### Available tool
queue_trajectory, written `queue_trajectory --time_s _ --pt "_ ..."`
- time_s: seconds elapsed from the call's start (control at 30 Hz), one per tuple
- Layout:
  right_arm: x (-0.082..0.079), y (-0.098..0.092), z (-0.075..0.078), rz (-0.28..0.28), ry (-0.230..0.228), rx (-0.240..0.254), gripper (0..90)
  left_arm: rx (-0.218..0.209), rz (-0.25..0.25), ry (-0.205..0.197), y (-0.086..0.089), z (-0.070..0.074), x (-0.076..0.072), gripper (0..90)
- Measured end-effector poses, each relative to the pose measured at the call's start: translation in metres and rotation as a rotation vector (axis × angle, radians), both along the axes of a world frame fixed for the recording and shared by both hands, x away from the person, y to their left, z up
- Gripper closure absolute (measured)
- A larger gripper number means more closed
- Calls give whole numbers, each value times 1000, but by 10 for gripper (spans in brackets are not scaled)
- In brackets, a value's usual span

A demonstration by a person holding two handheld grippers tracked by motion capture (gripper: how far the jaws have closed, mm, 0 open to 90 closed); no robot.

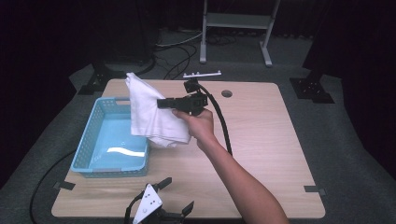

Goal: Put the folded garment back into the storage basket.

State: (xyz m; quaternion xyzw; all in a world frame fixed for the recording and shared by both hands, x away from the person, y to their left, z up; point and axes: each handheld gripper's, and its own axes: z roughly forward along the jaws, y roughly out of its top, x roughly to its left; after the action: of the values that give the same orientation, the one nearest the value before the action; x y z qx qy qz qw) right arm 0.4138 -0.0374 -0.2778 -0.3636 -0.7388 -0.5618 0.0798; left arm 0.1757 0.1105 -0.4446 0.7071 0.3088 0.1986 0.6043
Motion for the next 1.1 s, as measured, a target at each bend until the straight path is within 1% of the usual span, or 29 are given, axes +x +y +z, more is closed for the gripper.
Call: queue_trajectory --time_s 0.1,0.2,0.33,0.47,0.7,0.87,1.03,1.1 --pt "1 5 1 6 0 -1 719 -1 0 0 0 0 0 6" --pt "1 11 1 12 2 -12 719 -1 0 0 0 0 0 6" --pt "3 16 0 11 7 -10 719 -2 0 0 0 0 0 6" --pt "3 18 -1 12 11 -14 719 -2 -1 1 0 0 0 6" --pt "4 24 -2 11 16 -6 719 3 -2 4 -1 -1 0 6" --pt "5 30 -2 15 18 -11 719 2 -1 4 0 -1 0 6" --pt "6 38 -1 14 23 -2 719 1 -3 6 -1 -1 0 6" --pt "6 41 0 20 21 -5 719 0 -4 7 -1 -1 0 6"
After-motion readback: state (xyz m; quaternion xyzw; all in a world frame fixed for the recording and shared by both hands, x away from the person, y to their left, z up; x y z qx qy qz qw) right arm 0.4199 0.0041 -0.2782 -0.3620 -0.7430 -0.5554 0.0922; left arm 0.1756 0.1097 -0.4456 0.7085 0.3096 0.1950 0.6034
